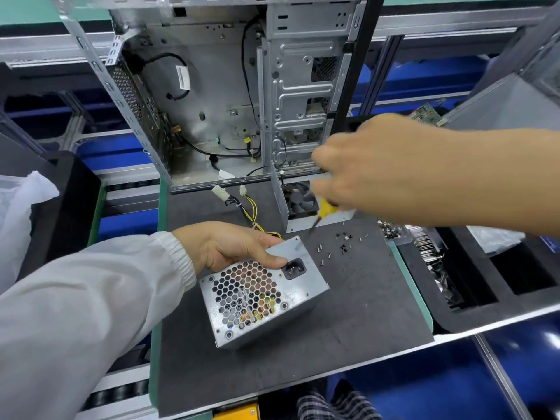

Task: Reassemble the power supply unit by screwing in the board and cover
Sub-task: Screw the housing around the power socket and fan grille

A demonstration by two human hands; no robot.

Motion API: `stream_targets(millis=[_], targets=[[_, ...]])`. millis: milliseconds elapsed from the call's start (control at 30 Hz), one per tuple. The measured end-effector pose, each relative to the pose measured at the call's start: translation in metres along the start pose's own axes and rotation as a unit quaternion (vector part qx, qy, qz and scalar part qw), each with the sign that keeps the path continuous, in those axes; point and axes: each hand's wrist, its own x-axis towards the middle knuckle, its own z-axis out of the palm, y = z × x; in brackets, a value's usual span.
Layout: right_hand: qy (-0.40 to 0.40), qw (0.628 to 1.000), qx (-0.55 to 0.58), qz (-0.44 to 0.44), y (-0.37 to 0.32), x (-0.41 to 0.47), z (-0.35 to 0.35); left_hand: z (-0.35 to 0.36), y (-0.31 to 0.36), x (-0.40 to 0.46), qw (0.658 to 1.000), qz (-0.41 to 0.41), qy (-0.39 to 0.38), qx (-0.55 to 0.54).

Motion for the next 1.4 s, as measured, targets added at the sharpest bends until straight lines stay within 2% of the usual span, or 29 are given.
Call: stream_targets(millis=[67,100,133,200,267,333,433,500,633,733,833,933,1000,1100,1167,1400], targets=[[-0.057,0.993,0.048,0.086,0.005,-0.031,-0.001,0.000,-0.002,-0.001,1.000,0.020,0.001,0.010],[-0.109,0.983,0.024,0.142,0.006,-0.043,0.005,0.000,-0.004,-0.001,0.999,0.038,0.005,0.015],[-0.172,0.963,0.031,0.205,0.002,-0.052,0.022,0.000,-0.006,-0.001,0.998,0.056,0.016,0.021],[-0.243,0.907,0.126,0.320,-0.019,-0.068,0.074,0.000,-0.010,-0.002,0.995,0.076,0.054,0.026],[-0.217,0.853,0.243,0.407,-0.041,-0.081,0.123,-0.002,-0.015,-0.006,0.995,0.066,0.069,0.017],[-0.151,0.804,0.312,0.483,-0.053,-0.097,0.168,-0.005,-0.018,-0.011,0.997,0.045,0.057,0.014],[-0.074,0.763,0.354,0.535,-0.068,-0.114,0.209,-0.009,-0.022,-0.017,0.998,0.022,0.050,0.021],[-0.051,0.749,0.374,0.544,-0.071,-0.119,0.223,-0.009,-0.022,-0.017,0.998,0.013,0.057,0.028],[-0.048,0.758,0.379,0.529,-0.069,-0.120,0.234,-0.007,-0.020,-0.016,0.998,-0.005,0.061,0.018],[-0.050,0.785,0.377,0.489,-0.070,-0.117,0.215,-0.004,-0.017,-0.018,0.998,-0.005,0.062,0.020],[0.086,0.792,0.413,0.442,-0.078,-0.097,0.164,-0.004,-0.018,-0.020,0.998,0.006,0.062,0.023],[0.197,0.805,0.453,0.327,-0.096,-0.052,0.103,-0.004,-0.019,-0.018,0.997,0.024,0.069,0.031],[0.209,0.835,0.439,0.257,-0.109,-0.023,0.079,-0.004,-0.019,-0.018,0.996,0.030,0.077,0.037],[0.208,0.898,0.349,0.171,-0.119,0.002,0.071,-0.004,-0.019,-0.016,0.995,0.041,0.074,0.044],[0.204,0.923,0.298,0.134,-0.124,0.007,0.077,-0.005,-0.019,-0.015,0.995,0.046,0.070,0.051],[0.192,0.934,0.276,0.122,-0.126,0.007,0.089,-0.010,-0.017,-0.009,0.997,0.047,0.038,0.039]])
